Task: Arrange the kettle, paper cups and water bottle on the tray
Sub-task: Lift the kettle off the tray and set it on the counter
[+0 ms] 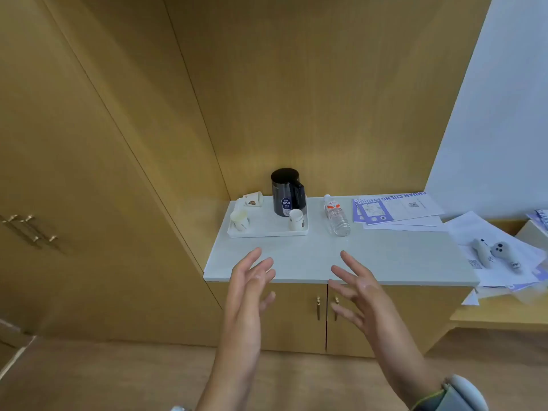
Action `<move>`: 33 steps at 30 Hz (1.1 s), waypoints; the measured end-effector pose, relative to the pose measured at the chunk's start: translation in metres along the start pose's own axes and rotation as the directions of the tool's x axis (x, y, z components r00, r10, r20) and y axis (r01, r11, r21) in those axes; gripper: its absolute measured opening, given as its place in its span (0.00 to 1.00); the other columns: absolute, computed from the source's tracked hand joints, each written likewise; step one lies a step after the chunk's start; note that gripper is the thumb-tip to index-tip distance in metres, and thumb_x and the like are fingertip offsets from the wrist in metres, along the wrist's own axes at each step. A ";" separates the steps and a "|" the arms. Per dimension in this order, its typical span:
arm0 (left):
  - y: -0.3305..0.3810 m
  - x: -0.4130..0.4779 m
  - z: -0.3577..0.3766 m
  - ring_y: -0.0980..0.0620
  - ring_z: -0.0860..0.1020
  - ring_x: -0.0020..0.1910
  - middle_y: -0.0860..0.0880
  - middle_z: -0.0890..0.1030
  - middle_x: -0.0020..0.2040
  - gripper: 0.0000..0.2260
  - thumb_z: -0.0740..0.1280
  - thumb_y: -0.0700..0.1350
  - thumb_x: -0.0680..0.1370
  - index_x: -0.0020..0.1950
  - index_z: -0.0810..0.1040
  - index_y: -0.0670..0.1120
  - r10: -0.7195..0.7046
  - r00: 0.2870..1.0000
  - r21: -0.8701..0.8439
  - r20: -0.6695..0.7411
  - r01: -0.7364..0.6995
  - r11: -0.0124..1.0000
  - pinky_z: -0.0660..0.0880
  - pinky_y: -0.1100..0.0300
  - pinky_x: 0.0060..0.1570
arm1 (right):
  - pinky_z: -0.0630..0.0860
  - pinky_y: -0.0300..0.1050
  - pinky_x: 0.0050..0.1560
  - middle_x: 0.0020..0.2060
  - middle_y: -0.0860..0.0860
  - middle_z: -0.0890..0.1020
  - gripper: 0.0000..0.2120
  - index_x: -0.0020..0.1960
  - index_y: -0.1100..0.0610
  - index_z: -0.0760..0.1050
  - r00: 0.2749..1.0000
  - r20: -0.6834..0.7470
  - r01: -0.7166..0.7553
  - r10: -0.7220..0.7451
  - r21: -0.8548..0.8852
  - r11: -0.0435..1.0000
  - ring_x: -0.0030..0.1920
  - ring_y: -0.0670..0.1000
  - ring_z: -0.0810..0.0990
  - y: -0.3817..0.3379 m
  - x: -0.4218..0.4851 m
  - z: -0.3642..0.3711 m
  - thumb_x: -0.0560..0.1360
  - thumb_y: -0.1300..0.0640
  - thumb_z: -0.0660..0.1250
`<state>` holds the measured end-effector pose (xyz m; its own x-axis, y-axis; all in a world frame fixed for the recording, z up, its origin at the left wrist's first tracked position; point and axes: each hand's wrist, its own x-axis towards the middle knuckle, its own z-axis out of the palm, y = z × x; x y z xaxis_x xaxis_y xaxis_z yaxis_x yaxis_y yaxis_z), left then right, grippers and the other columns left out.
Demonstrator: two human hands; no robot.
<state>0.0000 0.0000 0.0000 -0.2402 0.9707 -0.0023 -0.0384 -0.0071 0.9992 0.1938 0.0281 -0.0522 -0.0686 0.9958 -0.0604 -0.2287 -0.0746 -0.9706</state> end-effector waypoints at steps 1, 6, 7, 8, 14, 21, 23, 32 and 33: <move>0.001 0.000 0.004 0.60 0.80 0.66 0.59 0.83 0.65 0.21 0.59 0.60 0.78 0.70 0.76 0.60 0.002 1.000 0.022 0.012 -0.002 1.000 0.76 0.47 0.70 | 0.79 0.50 0.64 0.68 0.43 0.81 0.33 0.71 0.37 0.73 1.000 0.021 0.004 -0.004 -0.004 1.000 0.66 0.43 0.81 -0.002 0.000 -0.003 0.66 0.32 0.62; 0.001 0.002 0.018 0.58 0.79 0.67 0.57 0.82 0.67 0.28 0.60 0.66 0.74 0.71 0.75 0.57 0.050 0.998 0.068 0.040 -0.053 0.996 0.76 0.49 0.69 | 0.77 0.50 0.67 0.69 0.41 0.80 0.32 0.75 0.39 0.71 0.992 0.115 0.052 -0.043 -0.069 0.996 0.69 0.44 0.79 -0.001 0.006 -0.021 0.71 0.34 0.61; 0.000 0.003 0.020 0.58 0.79 0.67 0.56 0.82 0.66 0.28 0.60 0.66 0.74 0.71 0.76 0.56 0.058 0.998 0.062 0.038 -0.060 0.996 0.76 0.48 0.68 | 0.77 0.51 0.67 0.69 0.41 0.80 0.33 0.74 0.39 0.71 0.992 0.118 0.056 -0.048 -0.071 0.996 0.69 0.44 0.79 0.000 0.008 -0.025 0.71 0.34 0.61; 0.000 0.003 0.024 0.57 0.80 0.67 0.56 0.83 0.66 0.28 0.60 0.66 0.74 0.71 0.76 0.56 0.071 0.997 0.050 0.035 -0.073 0.996 0.76 0.48 0.68 | 0.77 0.51 0.67 0.69 0.41 0.80 0.33 0.74 0.39 0.71 0.991 0.120 0.061 -0.054 -0.063 0.996 0.69 0.44 0.79 0.000 0.009 -0.031 0.70 0.34 0.62; -0.010 -0.004 0.027 0.56 0.80 0.68 0.55 0.83 0.67 0.27 0.59 0.65 0.75 0.71 0.75 0.55 0.076 0.996 0.070 0.038 -0.079 0.994 0.75 0.48 0.68 | 0.80 0.50 0.63 0.69 0.42 0.81 0.32 0.73 0.41 0.73 0.989 0.136 0.056 -0.051 -0.036 0.998 0.69 0.45 0.80 0.012 0.013 -0.048 0.71 0.35 0.62; -0.026 0.011 0.012 0.55 0.81 0.67 0.54 0.83 0.66 0.23 0.63 0.59 0.77 0.71 0.76 0.54 0.050 0.999 -0.007 -0.004 -0.050 0.999 0.76 0.43 0.68 | 0.83 0.47 0.57 0.66 0.46 0.83 0.36 0.72 0.46 0.75 0.998 0.043 0.045 -0.045 0.011 0.999 0.66 0.47 0.82 0.028 0.024 -0.046 0.66 0.34 0.69; -0.029 0.016 0.008 0.55 0.81 0.67 0.56 0.83 0.66 0.21 0.64 0.55 0.78 0.71 0.76 0.54 0.045 0.999 -0.010 -0.006 -0.045 0.999 0.76 0.44 0.69 | 0.83 0.46 0.55 0.65 0.47 0.84 0.36 0.71 0.46 0.75 0.999 0.031 0.043 -0.043 0.011 0.999 0.66 0.48 0.83 0.030 0.027 -0.042 0.65 0.34 0.69; -0.027 0.075 -0.036 0.58 0.80 0.66 0.57 0.84 0.65 0.20 0.63 0.53 0.78 0.70 0.77 0.55 0.038 0.997 -0.058 0.064 -0.035 0.998 0.76 0.45 0.69 | 0.78 0.55 0.63 0.67 0.48 0.83 0.20 0.68 0.41 0.79 0.994 -0.073 0.077 -0.079 -0.020 0.997 0.68 0.51 0.81 0.046 0.042 0.023 0.78 0.45 0.61; -0.027 0.082 -0.043 0.58 0.80 0.67 0.57 0.83 0.65 0.20 0.63 0.53 0.78 0.70 0.77 0.55 0.045 0.996 -0.060 0.074 -0.040 0.997 0.76 0.46 0.69 | 0.78 0.56 0.63 0.67 0.48 0.83 0.21 0.68 0.41 0.79 0.994 -0.076 0.078 -0.079 -0.018 0.997 0.68 0.51 0.81 0.045 0.045 0.031 0.76 0.41 0.65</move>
<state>-0.0599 0.0692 -0.0292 -0.1691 0.9846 0.0452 -0.0871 -0.0606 0.9944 0.1506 0.0676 -0.0914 0.0238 0.9997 -0.0014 -0.2157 0.0037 -0.9765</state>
